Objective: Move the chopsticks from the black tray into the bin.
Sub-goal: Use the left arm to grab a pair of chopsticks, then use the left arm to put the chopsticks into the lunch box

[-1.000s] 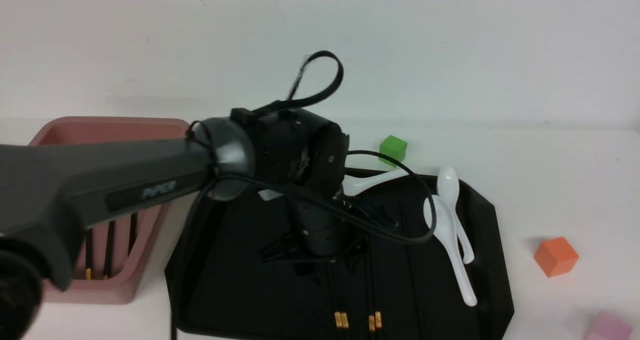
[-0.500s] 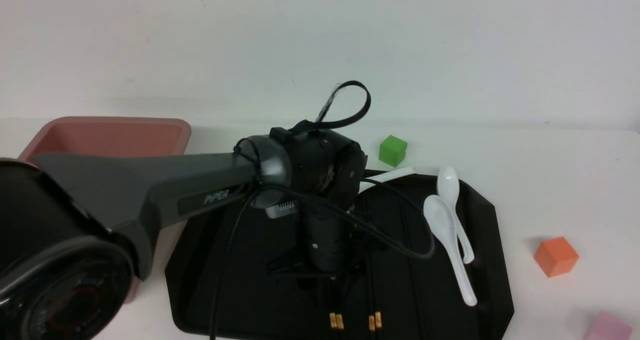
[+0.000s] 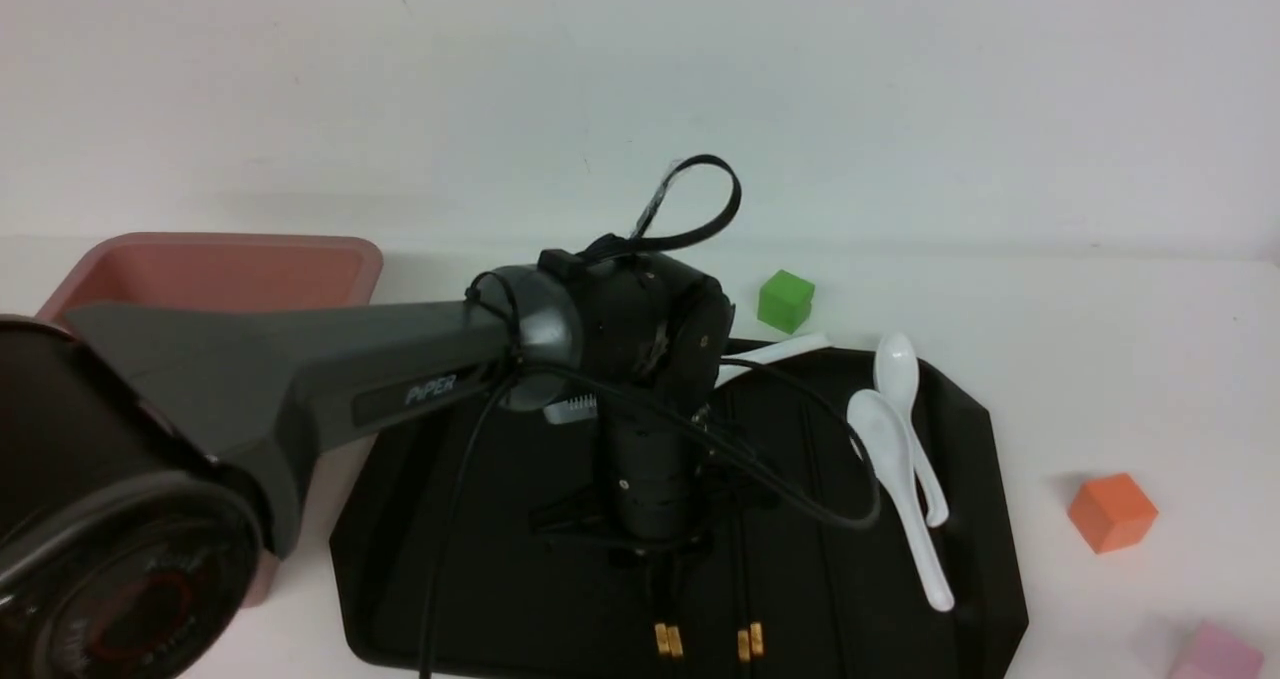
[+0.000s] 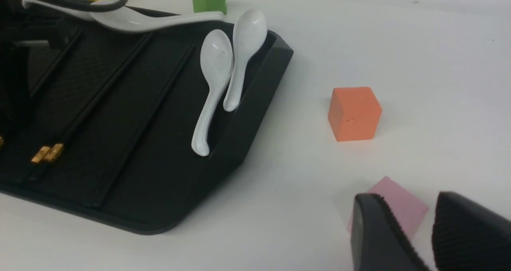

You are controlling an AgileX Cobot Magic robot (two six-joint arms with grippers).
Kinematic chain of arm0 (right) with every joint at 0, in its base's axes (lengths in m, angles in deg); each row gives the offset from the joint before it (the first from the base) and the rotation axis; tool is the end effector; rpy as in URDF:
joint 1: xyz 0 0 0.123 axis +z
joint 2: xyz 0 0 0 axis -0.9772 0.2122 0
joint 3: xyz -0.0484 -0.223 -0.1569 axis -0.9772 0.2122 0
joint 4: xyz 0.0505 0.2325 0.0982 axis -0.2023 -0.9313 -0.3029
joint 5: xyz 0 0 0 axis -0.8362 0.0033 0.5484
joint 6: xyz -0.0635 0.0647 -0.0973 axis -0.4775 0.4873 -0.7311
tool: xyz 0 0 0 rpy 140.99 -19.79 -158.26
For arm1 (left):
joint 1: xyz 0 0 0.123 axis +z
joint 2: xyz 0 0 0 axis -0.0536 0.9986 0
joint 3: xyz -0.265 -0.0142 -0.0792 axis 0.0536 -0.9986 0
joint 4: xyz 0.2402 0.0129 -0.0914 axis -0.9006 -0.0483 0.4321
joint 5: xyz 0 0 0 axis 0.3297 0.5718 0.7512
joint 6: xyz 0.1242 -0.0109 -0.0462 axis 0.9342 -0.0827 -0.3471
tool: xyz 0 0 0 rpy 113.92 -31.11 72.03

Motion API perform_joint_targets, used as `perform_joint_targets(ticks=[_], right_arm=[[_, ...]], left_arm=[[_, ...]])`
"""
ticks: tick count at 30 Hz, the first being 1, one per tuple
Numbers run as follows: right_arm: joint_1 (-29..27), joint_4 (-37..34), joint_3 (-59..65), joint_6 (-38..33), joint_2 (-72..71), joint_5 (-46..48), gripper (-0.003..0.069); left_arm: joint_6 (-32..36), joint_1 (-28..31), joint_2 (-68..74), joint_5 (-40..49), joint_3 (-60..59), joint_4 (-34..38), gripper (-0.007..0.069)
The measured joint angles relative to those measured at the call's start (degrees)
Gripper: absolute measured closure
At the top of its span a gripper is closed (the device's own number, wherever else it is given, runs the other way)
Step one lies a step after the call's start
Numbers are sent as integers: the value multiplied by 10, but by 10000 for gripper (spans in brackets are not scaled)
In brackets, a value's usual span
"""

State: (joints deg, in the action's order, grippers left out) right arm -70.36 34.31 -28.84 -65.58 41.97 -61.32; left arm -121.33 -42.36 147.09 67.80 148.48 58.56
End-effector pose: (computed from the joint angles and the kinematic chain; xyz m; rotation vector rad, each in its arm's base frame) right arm 0.1060 0.0143 0.1629 -0.0997 1.8554 0.1117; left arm 0.3370 -0.2812 0.1163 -0.3436 3.0531 -0.1724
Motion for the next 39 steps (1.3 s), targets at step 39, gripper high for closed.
perform_joint_targets(ticks=[39], right_arm=[[0,0,0,0,0,0,419]], left_arm=[[302,386,-171,24,-105,-57,498]])
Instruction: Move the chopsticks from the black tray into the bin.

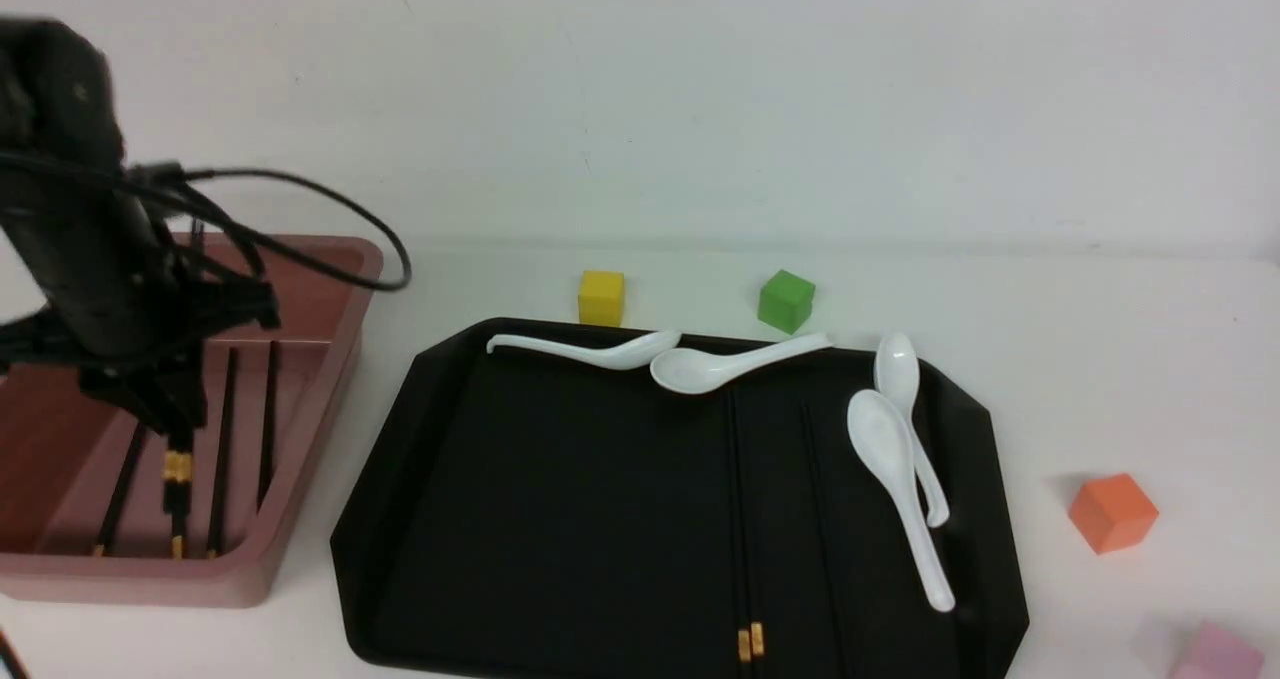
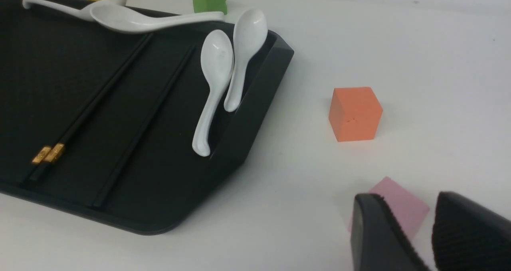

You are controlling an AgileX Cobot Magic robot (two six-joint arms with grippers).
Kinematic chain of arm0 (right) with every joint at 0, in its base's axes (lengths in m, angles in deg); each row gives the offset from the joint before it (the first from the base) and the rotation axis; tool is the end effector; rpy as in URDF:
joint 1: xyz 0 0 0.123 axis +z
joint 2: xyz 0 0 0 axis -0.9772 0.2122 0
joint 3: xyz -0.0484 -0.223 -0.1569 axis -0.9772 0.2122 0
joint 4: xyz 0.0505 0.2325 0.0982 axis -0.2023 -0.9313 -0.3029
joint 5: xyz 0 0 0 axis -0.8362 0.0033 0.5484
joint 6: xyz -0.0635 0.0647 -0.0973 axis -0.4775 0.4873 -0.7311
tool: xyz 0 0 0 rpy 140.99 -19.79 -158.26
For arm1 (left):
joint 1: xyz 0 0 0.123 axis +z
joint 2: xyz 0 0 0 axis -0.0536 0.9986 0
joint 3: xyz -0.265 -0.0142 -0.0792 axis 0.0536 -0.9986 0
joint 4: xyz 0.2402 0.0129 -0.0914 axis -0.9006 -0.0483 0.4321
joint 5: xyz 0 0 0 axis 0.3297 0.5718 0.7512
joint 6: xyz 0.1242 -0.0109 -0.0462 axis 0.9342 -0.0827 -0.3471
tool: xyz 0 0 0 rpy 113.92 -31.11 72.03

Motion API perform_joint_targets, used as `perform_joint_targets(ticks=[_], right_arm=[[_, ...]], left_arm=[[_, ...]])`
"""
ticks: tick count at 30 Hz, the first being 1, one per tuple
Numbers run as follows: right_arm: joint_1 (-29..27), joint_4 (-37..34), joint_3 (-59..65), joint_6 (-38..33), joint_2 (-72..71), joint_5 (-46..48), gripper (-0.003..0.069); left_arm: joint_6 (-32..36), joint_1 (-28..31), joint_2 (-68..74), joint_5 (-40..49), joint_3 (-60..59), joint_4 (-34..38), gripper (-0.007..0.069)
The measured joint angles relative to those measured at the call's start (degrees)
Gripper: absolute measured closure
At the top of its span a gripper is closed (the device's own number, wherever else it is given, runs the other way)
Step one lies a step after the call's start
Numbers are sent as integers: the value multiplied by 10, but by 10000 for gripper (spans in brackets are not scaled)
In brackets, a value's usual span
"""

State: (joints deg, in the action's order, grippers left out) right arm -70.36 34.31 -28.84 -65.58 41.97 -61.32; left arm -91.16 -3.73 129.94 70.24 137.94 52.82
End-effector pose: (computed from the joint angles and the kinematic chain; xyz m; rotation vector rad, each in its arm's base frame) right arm 0.1060 0.0143 0.1629 -0.0997 1.8554 0.1117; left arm 0.3867 0.0029 0.1901 -0.4815 2.8968 0.0287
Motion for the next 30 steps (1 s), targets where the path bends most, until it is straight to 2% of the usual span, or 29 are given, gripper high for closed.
perform_joint_targets(ticks=[8,11,15,18,20,24,29,30], right_arm=[[0,0,0,0,0,0,419],[0,0,0,0,0,0,419],[0,0,0,0,0,0,419],[0,0,0,0,0,0,419],[0,0,0,0,0,0,419],[0,0,0,0,0,0,419],[0,0,0,0,0,0,419],[0,0,0,0,0,0,419]], left_arm=[[0,0,45,-25,0,0,425],[0,0,48,0,0,2,396],[0,0,37,37,0,2,397],[1,0,3,64,0,2,454],[1,0,-30,77,0,6,525],[14,0,-123,60,-27,28,637],[31,0,-254,28,-108,71,637],[33,0,-315,13,-147,87,637]])
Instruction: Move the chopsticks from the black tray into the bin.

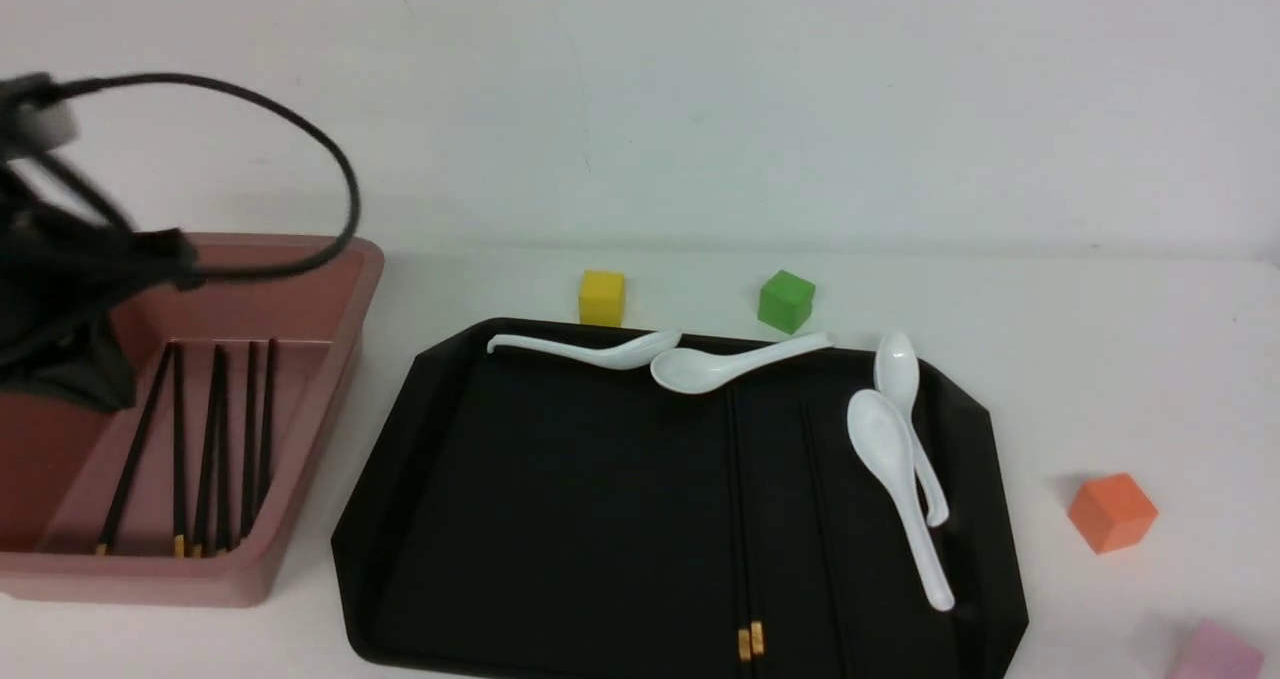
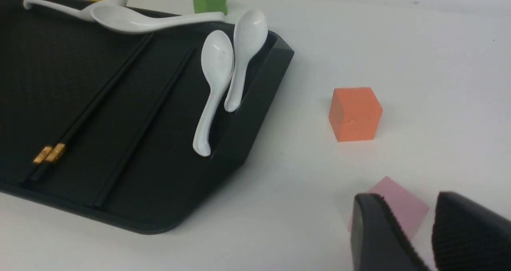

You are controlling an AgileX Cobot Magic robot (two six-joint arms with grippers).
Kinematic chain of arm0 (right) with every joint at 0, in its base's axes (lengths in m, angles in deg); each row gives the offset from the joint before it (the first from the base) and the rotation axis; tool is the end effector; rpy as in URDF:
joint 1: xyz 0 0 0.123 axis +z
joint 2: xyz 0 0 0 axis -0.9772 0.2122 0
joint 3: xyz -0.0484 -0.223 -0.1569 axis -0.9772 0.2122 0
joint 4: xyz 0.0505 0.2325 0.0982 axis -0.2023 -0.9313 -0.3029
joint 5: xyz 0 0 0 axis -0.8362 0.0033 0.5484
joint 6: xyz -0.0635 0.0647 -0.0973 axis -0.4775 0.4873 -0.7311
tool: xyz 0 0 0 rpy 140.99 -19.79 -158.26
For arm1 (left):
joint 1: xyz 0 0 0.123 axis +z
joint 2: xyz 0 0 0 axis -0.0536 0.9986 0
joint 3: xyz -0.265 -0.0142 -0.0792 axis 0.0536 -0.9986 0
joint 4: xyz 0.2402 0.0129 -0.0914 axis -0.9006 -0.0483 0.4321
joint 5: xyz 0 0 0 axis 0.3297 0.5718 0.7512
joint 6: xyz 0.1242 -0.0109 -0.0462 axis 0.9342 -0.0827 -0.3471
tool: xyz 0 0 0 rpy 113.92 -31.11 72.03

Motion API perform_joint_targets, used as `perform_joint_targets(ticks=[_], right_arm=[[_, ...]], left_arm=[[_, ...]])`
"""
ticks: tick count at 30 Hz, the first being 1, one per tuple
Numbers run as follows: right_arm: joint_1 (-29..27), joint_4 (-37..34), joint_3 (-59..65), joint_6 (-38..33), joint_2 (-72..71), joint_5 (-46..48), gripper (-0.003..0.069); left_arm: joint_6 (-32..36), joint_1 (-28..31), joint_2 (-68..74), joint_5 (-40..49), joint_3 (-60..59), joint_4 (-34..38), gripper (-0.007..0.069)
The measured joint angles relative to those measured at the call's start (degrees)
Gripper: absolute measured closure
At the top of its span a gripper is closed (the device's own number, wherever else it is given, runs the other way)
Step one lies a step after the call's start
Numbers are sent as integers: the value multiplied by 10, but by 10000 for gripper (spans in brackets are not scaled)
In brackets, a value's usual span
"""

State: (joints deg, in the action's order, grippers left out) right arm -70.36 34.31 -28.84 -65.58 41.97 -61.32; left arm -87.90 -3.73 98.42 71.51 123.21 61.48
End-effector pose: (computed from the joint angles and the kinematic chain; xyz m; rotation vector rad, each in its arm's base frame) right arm 0.1060 0.0143 0.1629 -0.0997 1.8554 0.1117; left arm 0.2770 -0.0136 0.2968 -0.4274 2.6505 -0.2192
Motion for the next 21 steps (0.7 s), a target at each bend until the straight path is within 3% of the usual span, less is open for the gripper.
perform_joint_targets(ticks=[12,21], right_arm=[[0,0,0,0,0,0,419],[0,0,0,0,0,0,419]], left_arm=[[38,0,-541,-182,-365,122,637],[40,0,-717,-267,-460,139,637]])
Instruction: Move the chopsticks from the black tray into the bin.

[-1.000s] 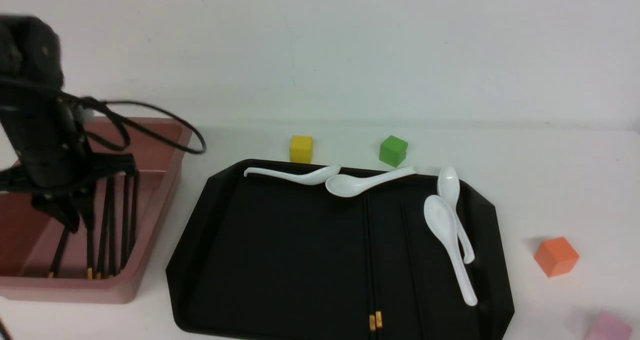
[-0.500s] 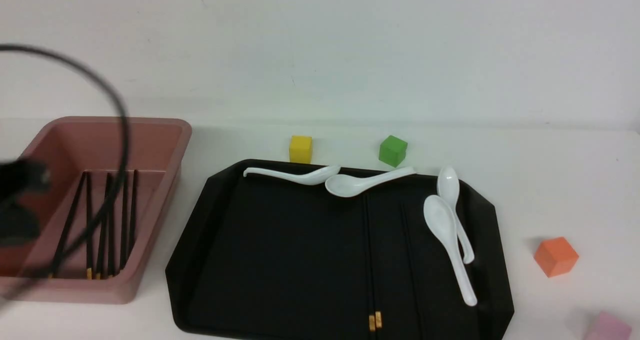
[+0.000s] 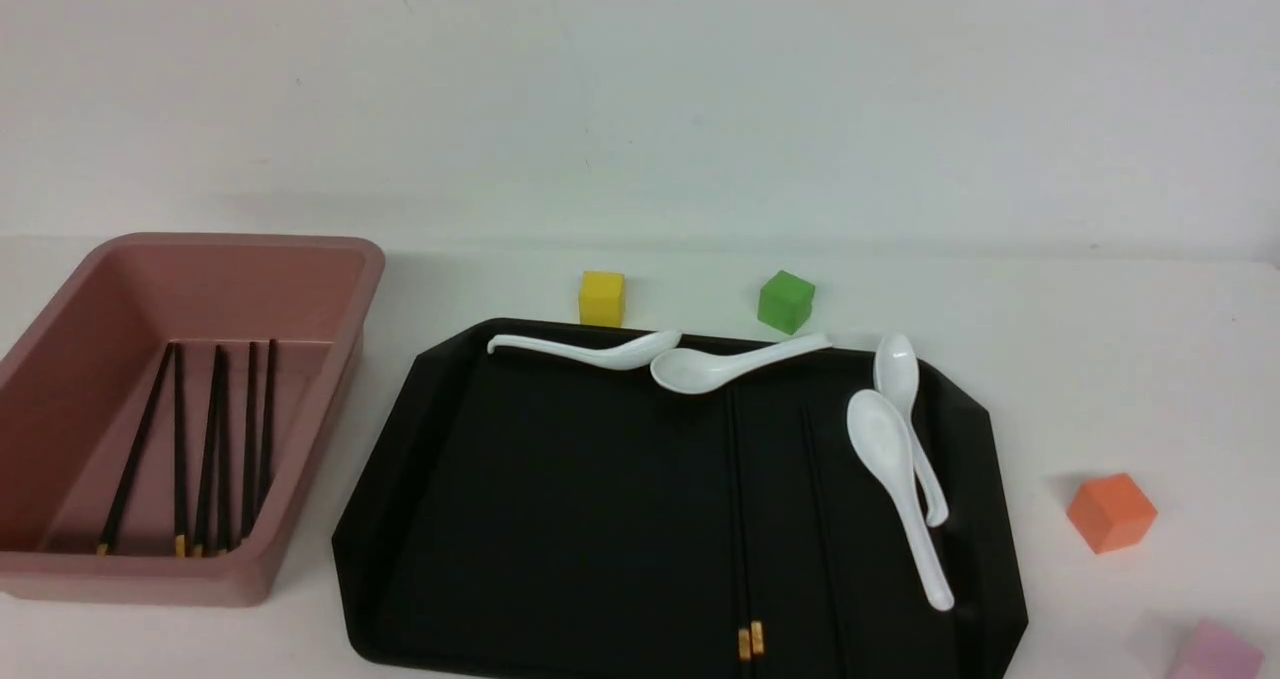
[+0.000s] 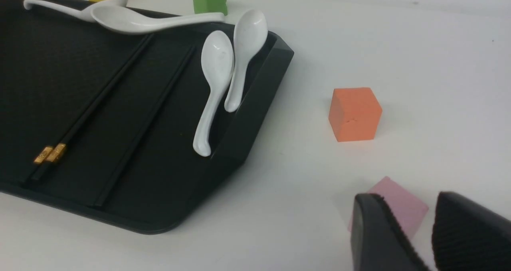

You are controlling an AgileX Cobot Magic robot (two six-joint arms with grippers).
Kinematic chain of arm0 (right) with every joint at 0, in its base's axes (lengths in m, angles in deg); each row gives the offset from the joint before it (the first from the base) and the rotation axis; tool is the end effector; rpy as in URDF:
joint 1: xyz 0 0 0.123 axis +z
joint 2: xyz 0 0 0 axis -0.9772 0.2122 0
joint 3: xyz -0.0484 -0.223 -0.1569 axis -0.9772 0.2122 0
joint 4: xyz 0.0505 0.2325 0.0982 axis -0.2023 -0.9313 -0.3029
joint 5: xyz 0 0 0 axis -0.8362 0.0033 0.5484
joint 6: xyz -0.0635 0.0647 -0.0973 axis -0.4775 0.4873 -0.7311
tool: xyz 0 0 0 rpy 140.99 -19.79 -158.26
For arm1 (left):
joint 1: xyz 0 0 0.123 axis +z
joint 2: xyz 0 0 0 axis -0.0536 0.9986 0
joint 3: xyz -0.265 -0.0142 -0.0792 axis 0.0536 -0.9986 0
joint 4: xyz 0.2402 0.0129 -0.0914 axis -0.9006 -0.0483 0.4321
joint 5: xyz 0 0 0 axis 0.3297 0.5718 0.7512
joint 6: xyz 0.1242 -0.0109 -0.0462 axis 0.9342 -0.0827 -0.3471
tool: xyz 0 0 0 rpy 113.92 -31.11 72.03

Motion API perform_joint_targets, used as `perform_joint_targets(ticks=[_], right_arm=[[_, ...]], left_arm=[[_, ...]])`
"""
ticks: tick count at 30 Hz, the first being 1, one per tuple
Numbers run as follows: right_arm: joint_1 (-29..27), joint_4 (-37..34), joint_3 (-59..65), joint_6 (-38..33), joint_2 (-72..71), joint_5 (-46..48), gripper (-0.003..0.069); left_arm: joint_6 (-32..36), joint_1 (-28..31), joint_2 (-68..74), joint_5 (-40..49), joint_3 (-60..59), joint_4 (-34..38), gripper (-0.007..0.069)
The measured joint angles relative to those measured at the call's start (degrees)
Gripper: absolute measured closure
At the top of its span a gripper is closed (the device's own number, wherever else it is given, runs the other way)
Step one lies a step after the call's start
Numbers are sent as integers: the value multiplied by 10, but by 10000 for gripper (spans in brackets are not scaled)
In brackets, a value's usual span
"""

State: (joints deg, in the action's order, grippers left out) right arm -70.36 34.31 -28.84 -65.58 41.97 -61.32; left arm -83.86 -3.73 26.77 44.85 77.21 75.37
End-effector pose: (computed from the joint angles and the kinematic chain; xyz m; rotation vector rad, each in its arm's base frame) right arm 0.1060 0.0143 0.1629 -0.0997 1.8554 0.1117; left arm 0.0796 -0.0261 0.2777 -0.2955 1.7374 -0.5471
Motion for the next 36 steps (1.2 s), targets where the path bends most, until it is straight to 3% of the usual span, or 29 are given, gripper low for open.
perform_joint_targets(ticks=[6,13,22,29,36], right_arm=[[0,0,0,0,0,0,419],[0,0,0,0,0,0,419],[0,0,0,0,0,0,419],[0,0,0,0,0,0,419],[0,0,0,0,0,0,419]], left_arm=[[4,0,-28,-2,-13,-7,637],[5,0,-28,-11,-32,-67,637],[5,0,-28,-108,-175,-100,637],[5,0,-28,-133,-234,-126,637],[5,-33,-28,-136,-237,-152,636]])
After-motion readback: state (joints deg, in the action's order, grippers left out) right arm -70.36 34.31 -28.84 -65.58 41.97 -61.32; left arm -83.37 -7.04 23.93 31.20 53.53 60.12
